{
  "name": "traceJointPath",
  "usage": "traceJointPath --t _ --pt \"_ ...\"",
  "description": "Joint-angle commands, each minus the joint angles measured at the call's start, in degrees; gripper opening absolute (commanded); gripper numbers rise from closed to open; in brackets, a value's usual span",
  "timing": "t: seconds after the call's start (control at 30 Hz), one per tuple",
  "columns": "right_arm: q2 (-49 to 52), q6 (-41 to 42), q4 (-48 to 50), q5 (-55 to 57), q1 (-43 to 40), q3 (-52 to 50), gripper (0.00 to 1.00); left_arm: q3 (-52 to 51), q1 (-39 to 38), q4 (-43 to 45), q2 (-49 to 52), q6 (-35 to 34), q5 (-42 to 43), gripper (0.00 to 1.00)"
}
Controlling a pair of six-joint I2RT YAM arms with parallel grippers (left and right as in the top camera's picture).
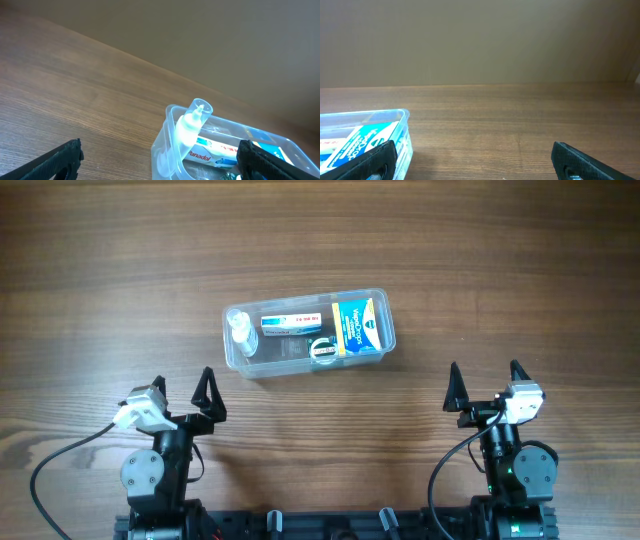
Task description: Pack container
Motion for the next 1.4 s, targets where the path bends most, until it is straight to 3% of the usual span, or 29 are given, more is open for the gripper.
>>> traceJointPath --t 0.0,0.73,1.03,1.37 --pt "-1.0 -0.7 0.4 0.5 0.1 -0.2 1.0 -0.3 0.4 0.1 -0.2 0.3 0.7 1.0" --pt "-1.0 -0.7 0.4 0.5 0.1 -0.2 1.0 -0.3 0.4 0.1 -0.2 0.3 0.7 1.0" --pt "-1.0 -0.8 0.4 0.5 0.1 -0.2 1.0 -0.3 0.4 -0.1 -0.2 0.4 -6.8 1.0" --pt "-0.9 -0.7 0.4 0.5 0.1 -0.2 1.0 -0.3 0.4 0.1 -0.1 20.0 -0.2 1.0"
